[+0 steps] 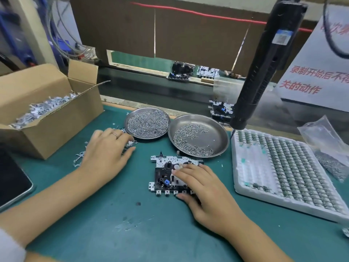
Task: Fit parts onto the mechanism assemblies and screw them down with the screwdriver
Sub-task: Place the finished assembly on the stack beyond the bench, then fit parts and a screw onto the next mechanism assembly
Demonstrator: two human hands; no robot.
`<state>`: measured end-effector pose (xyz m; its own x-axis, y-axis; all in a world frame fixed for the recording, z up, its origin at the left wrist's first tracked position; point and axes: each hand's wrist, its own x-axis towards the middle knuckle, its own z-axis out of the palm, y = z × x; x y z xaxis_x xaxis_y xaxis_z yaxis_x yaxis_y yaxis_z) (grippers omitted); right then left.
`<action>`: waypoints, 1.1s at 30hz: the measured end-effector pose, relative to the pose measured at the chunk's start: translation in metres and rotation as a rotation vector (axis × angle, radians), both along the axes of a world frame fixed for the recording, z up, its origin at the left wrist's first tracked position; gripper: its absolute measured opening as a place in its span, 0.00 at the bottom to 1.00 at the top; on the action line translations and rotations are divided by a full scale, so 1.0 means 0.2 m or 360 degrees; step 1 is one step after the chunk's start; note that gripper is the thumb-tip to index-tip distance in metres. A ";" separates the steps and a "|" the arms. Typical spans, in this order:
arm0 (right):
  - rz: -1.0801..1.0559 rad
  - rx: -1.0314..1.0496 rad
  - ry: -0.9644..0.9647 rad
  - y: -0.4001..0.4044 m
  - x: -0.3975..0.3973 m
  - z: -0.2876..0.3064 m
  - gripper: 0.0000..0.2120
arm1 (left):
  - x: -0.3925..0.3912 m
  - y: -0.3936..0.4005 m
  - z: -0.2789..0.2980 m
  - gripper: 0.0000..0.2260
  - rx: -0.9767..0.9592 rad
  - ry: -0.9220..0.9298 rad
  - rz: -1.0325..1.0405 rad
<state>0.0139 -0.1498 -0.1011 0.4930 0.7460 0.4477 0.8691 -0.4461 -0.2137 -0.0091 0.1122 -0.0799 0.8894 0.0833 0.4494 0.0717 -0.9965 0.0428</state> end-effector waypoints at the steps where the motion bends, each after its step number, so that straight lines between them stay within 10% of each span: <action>1: 0.0001 0.0009 0.0032 0.00 0.00 0.00 0.19 | 0.01 0.01 -0.01 0.06 -0.0019 0.0053 0.0032; 6: 0.0037 0.0041 0.0090 -0.01 0.00 0.00 0.20 | 0.01 0.02 0.01 0.03 -0.0315 -0.0014 0.0046; 13: 0.0049 0.0266 0.0080 -0.01 0.00 0.00 0.16 | -0.01 0.03 0.20 0.04 -0.1671 -0.0148 -0.0073; 16: -0.0042 0.0648 0.0172 -0.01 0.00 0.00 0.13 | -0.09 -0.13 0.23 0.09 -0.1484 -0.0132 -0.0549; 22: -0.0204 0.0742 0.0185 -0.02 0.02 0.01 0.12 | -0.08 -0.36 0.12 0.11 0.0040 -0.0114 -0.1225; 33: -0.0208 0.0834 0.0425 0.03 0.05 -0.02 0.06 | -0.05 -0.33 -0.04 0.06 -0.0994 -0.0023 -0.1115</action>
<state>0.0243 -0.1437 -0.1048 0.7118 0.3854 0.5872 0.7001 -0.3219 -0.6374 -0.0182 0.0459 -0.0887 0.8231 -0.2390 0.5152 -0.5404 -0.6086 0.5811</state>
